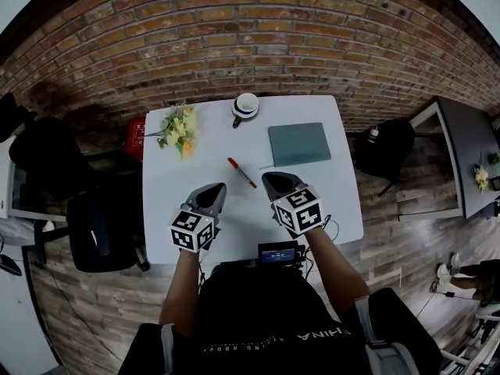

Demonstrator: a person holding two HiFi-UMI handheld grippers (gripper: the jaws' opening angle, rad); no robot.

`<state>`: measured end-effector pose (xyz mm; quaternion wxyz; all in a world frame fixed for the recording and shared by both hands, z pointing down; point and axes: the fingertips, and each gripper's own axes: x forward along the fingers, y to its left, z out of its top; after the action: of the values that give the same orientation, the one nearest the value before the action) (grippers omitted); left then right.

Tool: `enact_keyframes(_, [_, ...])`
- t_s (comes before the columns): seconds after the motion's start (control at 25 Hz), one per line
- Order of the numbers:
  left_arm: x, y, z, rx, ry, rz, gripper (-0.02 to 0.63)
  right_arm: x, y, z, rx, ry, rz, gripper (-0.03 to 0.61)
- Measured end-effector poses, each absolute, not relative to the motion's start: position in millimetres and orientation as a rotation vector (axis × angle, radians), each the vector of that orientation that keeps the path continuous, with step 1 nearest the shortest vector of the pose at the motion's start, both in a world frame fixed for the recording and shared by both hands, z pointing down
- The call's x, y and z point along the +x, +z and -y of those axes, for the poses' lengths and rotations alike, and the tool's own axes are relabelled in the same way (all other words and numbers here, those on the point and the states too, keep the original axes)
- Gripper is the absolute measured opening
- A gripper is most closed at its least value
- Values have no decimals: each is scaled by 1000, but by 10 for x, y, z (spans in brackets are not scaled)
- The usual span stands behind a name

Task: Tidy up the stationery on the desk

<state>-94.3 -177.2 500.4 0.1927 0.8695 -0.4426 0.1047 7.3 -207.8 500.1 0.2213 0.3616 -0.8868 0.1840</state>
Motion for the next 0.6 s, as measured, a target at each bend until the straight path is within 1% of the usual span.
enact_keyframes(0.28, [-989, 5009, 1830, 2436, 309, 1234, 3, -8, 5105, 2147, 947, 516, 2423, 9])
enact_keyframes(0.56, [-1060, 5124, 1890, 2412, 324, 1223, 3, -139, 5438, 2318, 901, 526, 2357, 9])
enact_keyframes(0.6, [-1078, 5148, 1895, 2407, 327, 1223, 3, -166, 5489, 2337, 894, 532, 2351, 19])
